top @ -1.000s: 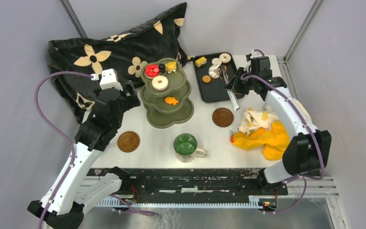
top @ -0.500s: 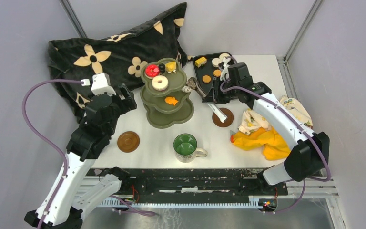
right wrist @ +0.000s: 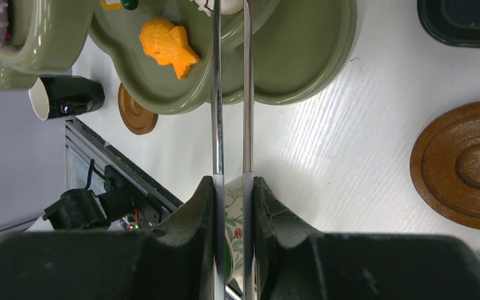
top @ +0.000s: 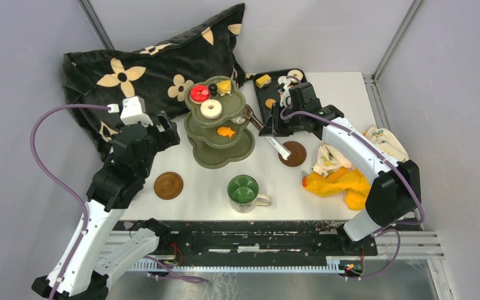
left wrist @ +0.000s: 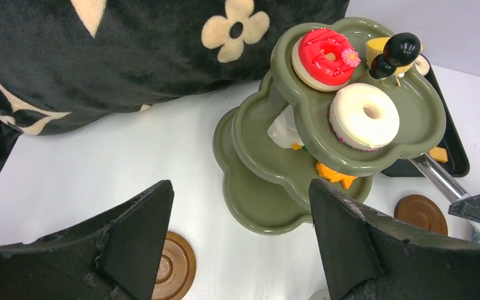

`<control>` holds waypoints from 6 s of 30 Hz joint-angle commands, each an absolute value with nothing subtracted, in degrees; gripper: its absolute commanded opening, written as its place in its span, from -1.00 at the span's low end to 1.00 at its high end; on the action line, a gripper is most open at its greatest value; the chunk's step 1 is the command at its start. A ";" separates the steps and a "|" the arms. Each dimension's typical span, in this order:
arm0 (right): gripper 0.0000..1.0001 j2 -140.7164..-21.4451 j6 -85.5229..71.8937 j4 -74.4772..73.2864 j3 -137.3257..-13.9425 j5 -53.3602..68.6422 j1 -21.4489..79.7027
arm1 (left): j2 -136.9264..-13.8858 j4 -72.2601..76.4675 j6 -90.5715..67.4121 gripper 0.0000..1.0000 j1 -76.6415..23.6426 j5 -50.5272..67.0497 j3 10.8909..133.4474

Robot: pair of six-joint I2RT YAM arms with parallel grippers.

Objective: Serve the afternoon tea

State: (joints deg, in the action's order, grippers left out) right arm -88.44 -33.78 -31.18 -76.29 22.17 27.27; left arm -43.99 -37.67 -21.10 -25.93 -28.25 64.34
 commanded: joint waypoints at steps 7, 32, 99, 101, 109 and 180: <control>-0.06 -88.93 -34.62 -28.66 -80.63 20.11 27.44 | -43.39 -37.62 -23.28 0.73 -25.64 -27.84 66.21; -0.19 -74.21 -28.74 -39.26 -74.20 3.79 14.69 | -45.54 -36.31 -23.06 0.73 -25.65 -26.08 65.91; -0.60 -127.82 -62.67 -4.06 -102.18 19.23 -0.11 | -58.07 -28.96 -15.73 0.73 -25.57 -34.37 69.08; -0.69 -127.12 -62.64 -3.65 -101.15 19.69 -0.14 | -58.06 -29.01 -15.86 0.73 -25.52 -34.12 69.00; -0.98 -119.75 -61.08 -1.33 -93.84 20.32 -0.65 | -56.69 -29.77 -16.16 0.73 -25.53 -33.84 69.08; -0.95 -96.86 -44.13 -14.21 -67.77 33.88 35.97 | -47.95 -37.09 -20.65 0.73 -25.57 -30.57 68.71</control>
State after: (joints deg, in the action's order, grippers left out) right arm -95.44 -42.81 -19.38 -64.77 31.22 35.03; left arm -48.60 -37.65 -19.25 -25.82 -29.06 67.48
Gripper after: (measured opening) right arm 0.314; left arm 0.865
